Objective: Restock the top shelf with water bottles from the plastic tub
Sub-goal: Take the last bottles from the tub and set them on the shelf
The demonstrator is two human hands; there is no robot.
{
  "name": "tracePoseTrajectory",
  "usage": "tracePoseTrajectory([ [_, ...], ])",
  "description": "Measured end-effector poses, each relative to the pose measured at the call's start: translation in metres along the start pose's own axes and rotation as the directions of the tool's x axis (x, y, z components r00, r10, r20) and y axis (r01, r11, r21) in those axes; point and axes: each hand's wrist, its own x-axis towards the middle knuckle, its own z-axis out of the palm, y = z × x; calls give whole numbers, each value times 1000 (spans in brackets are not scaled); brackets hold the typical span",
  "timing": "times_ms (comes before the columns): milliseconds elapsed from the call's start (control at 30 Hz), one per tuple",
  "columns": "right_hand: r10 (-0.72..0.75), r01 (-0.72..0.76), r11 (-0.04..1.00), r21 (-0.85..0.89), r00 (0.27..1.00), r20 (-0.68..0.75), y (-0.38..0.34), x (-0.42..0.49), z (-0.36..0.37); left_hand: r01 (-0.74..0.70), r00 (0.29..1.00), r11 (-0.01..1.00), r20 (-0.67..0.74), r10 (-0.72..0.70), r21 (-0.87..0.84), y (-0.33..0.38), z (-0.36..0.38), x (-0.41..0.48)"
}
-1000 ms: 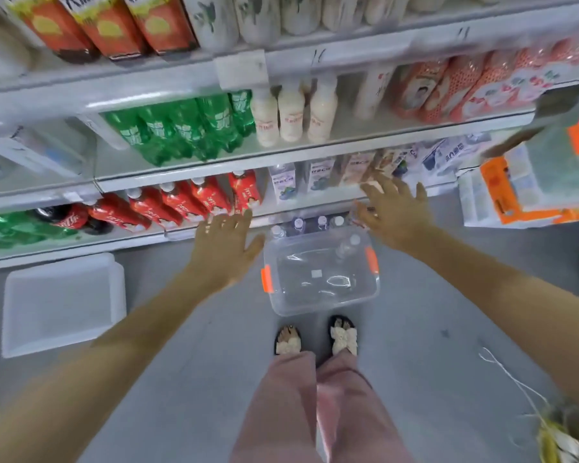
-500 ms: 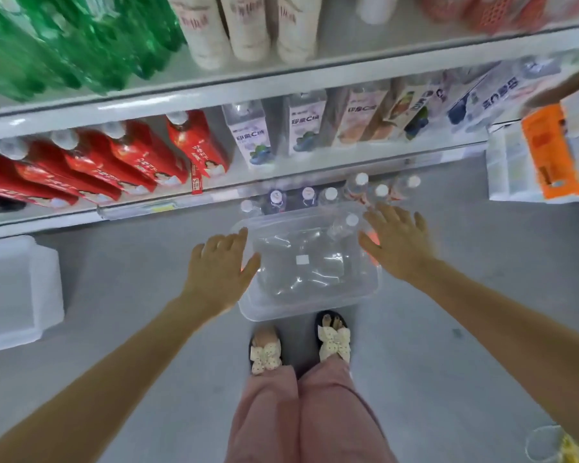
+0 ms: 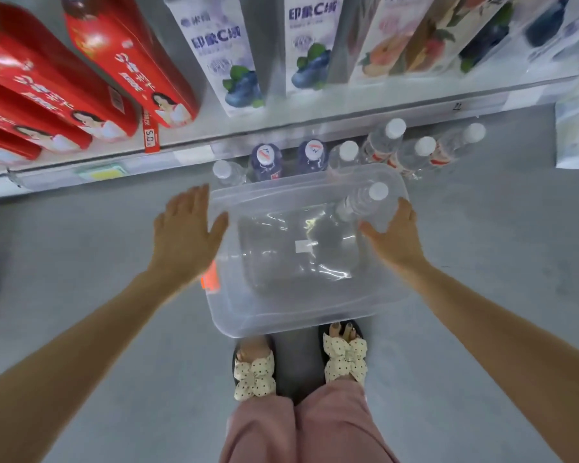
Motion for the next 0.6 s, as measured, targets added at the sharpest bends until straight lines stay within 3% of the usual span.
tracePoseTrajectory([
  [133,97,-74,972,224,991,-93,13,33,30,128,991,966,-13,-134,-225,-24,7,60],
  [267,104,-27,928,372,976,-190,18,54,55,252,968,838,121,-221,-484,-27,16,113],
  [400,144,-8,891,454,954,-265,21,72,74,311,950,765,216,-227,-564,-23,30,149],
  [600,115,33,913,407,935,-334,27,83,95,334,943,752,211,-259,-569,-26,54,172],
])
